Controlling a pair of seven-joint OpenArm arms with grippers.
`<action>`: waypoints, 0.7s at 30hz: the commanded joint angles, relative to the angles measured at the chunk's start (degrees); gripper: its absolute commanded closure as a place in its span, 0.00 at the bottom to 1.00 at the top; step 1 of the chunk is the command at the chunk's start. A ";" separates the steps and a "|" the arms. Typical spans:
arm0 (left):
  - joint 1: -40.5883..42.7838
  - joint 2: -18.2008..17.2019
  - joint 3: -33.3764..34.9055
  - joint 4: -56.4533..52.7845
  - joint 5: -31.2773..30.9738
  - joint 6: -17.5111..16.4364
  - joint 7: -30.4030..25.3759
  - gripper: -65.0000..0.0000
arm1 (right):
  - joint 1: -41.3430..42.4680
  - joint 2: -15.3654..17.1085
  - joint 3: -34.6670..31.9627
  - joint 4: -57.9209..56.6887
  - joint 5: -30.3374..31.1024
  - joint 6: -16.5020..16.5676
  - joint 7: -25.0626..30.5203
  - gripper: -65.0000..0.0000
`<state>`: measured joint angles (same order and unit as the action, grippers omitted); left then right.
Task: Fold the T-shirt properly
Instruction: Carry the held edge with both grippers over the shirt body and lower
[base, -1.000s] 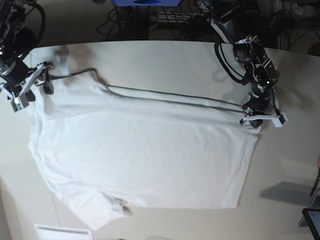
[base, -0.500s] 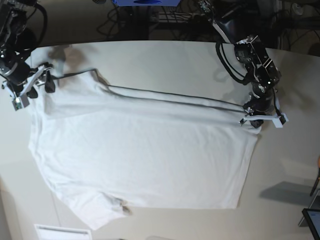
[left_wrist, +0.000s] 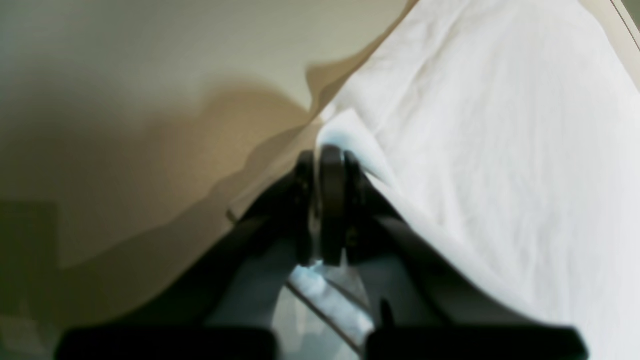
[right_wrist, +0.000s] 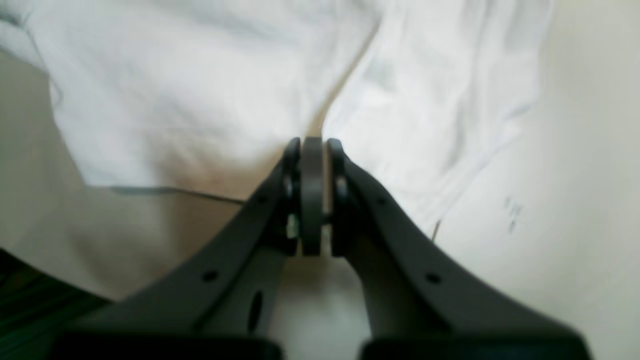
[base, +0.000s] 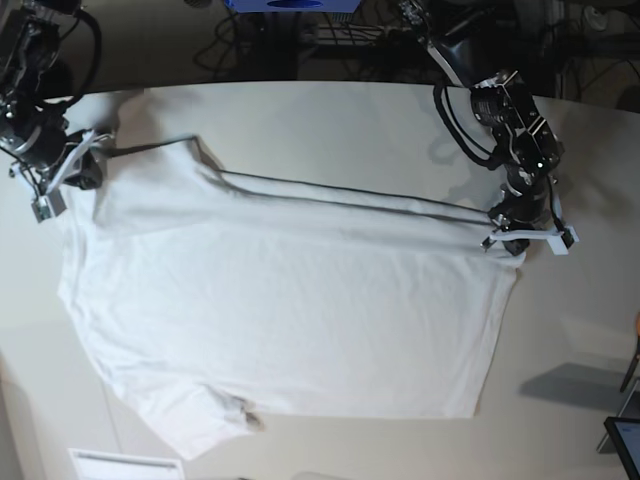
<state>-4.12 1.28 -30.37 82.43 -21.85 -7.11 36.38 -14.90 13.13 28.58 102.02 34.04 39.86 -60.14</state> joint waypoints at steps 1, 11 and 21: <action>-0.85 -0.62 0.00 1.65 -0.26 -0.05 -1.35 1.00 | 1.66 1.07 0.13 1.24 0.90 0.14 0.14 1.00; -0.85 -0.53 0.08 3.50 -0.26 -0.05 -1.26 1.00 | 13.62 0.81 0.04 0.71 0.90 0.14 -7.42 1.00; -0.85 -0.53 2.02 3.15 -0.26 -0.05 -1.26 1.00 | 21.36 -0.07 -0.05 -4.57 0.90 0.14 -8.65 1.00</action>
<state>-3.99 1.23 -28.53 84.64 -21.61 -6.90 36.51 5.26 12.43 28.47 96.71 34.06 39.88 -70.02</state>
